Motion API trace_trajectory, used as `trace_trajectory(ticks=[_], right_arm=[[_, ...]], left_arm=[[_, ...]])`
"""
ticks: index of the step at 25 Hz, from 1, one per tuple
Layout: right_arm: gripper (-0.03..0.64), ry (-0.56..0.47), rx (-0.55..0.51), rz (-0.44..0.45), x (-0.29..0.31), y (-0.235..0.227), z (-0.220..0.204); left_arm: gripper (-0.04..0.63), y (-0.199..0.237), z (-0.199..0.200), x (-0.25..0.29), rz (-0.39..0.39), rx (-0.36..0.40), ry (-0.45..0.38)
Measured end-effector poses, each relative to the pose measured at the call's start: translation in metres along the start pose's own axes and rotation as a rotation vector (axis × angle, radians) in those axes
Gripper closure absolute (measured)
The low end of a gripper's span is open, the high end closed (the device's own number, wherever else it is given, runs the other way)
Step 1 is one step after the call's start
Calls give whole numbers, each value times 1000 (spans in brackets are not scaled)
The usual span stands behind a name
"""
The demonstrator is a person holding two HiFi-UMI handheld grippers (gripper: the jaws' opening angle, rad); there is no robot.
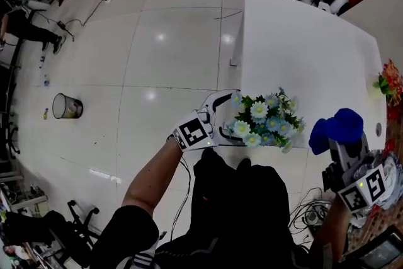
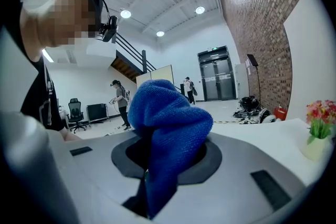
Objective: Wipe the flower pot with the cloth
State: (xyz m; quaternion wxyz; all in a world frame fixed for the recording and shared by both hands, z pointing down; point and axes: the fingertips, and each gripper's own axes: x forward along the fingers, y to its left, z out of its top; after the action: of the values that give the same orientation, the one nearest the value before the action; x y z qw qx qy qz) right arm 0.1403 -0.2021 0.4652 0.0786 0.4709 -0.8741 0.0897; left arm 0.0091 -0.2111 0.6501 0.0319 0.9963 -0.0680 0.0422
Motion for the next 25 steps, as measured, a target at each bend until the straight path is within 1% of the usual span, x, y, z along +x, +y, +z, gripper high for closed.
trace_trajectory(ticks=[4,5,10,14,17,18,22,25], right_arm=[[526,8,4,-6,0,-5,-5],[526,7,6,-5,0,-5,-5],[526,16,19,-9,-3,-9,-15],[526,25,21,-4,-3,-12,-22],[526,30,21,8,-2,-13,-26],[526,30,23,13,-1,-12,-27],[526,26,23,21,3,-9,-20],[526,33,20,25,3,-8,-17]], left_arm=[[0,-6,2,24,-70,117,40],[0,-5,1,27,-79,130,47],[0,0,1,40,-89,124,32],[0,-2,-2,53,-97,149,36],[4,-1,-3,61,-89,154,38],[40,0,-3,61,-87,154,31],[40,-10,-2,52,-100,149,17],[40,-22,-5,51,-106,152,45]])
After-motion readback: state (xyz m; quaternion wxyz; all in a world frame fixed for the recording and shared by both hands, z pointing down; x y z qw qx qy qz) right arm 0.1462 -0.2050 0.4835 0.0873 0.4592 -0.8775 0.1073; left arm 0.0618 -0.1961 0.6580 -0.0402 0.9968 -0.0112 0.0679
